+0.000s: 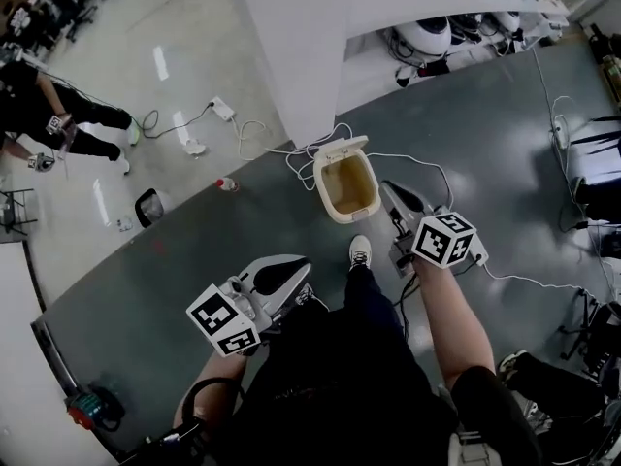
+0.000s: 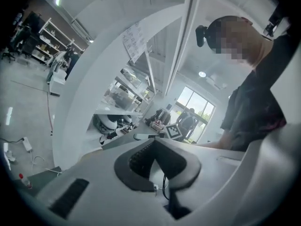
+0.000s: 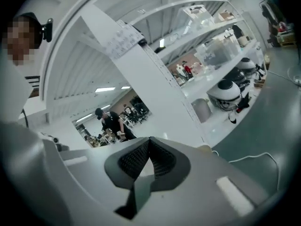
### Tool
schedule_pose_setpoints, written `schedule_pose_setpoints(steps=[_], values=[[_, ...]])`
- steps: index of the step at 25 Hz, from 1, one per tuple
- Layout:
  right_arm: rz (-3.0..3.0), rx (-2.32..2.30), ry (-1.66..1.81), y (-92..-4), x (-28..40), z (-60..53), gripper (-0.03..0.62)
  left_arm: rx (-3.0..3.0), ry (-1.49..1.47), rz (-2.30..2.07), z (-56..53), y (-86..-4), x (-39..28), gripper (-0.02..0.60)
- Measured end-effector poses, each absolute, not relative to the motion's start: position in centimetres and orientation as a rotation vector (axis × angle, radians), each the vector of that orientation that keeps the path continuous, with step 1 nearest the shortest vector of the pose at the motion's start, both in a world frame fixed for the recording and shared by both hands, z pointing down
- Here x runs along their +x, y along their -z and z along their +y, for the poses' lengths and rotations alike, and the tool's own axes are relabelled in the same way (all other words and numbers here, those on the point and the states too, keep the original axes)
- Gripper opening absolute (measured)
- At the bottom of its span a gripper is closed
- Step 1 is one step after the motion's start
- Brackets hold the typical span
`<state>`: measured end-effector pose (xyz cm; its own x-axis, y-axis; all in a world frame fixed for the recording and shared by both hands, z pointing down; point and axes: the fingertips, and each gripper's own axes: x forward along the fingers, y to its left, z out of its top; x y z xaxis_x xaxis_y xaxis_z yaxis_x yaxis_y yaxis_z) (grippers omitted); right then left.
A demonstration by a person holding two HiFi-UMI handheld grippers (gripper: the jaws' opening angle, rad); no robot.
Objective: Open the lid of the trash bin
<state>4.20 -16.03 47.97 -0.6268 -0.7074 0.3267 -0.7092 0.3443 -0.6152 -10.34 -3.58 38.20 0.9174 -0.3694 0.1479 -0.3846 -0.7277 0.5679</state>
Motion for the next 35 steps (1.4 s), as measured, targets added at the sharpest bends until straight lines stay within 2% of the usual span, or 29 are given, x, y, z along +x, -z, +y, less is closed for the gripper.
schedule_pose_setpoints(steps=[6,12,23,35], values=[[-2.793,1.197,-0.963,-36.3,-0.2,-11.1,0.006,2.557,0.032,-0.503,-2.8,-33.4,-10.8,0.003],[-2.914,1.068,-0.84,-30.2,-4.1,-5.2,0.006,2.571,0.052,-0.476,-0.8,-31.1,-11.0,0.003],[-2.953,1.008,-0.708,-27.8,-7.7,3.8,0.006,2.629,0.041,-0.449,3.9,-29.6,-11.5,0.003],[-2.954,0.985,-0.843,-29.6,-9.5,7.9,0.006,2.62,0.011,-0.42,7.7,-30.5,-12.5,0.003]])
